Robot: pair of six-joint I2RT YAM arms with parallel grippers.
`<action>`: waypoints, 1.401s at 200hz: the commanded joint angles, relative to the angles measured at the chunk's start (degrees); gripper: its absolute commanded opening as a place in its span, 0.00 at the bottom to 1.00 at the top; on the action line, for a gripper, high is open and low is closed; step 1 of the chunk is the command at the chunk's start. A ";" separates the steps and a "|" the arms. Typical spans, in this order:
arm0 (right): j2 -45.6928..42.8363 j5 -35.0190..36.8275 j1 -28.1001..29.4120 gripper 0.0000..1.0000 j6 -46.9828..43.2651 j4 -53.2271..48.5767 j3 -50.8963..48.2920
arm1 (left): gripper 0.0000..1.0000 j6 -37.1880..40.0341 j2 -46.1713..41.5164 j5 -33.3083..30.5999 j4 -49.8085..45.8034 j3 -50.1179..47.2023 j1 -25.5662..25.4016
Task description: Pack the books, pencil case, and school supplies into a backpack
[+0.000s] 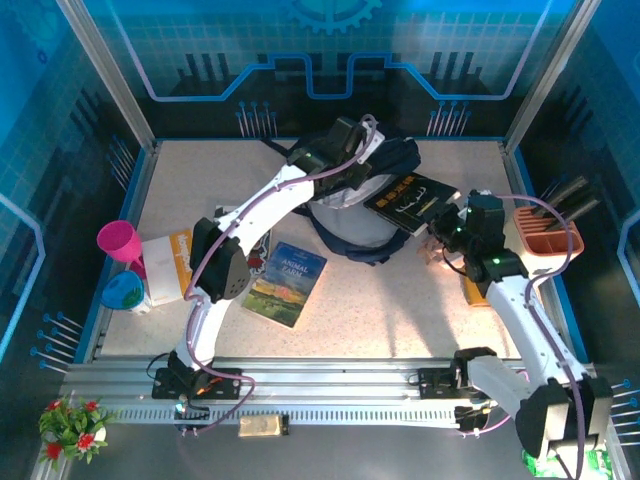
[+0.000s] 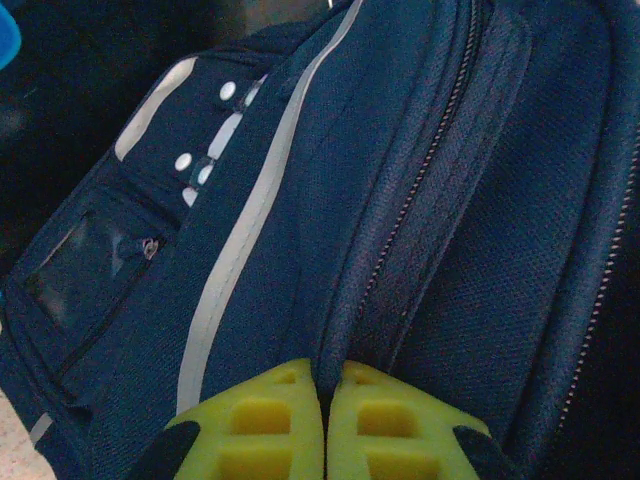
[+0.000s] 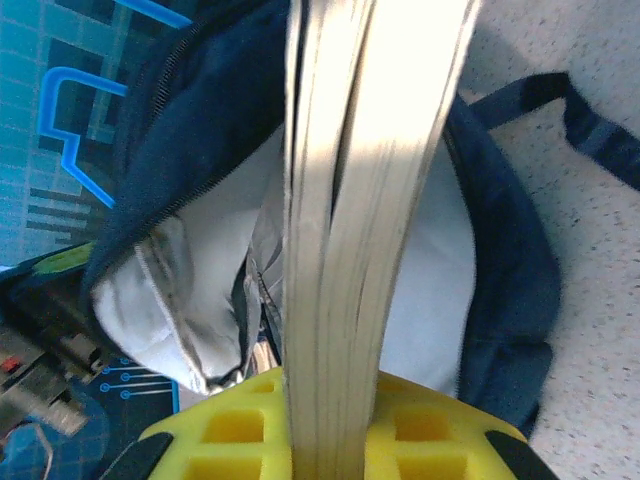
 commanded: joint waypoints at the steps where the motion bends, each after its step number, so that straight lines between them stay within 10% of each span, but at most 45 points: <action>1: 2.49 -0.39 2.02 0.06 5.01 15.57 0.40 | 0.00 -4.48 -5.00 1.39 5.54 4.73 -1.53; 128: 27.96 15.72 12.17 0.09 9.22 39.20 8.58 | 0.00 -9.91 -5.94 1.68 6.89 4.85 -1.80; 280: 51.32 19.36 14.47 0.15 22.44 34.01 20.54 | 0.00 -12.52 -5.83 4.13 8.82 5.24 -1.72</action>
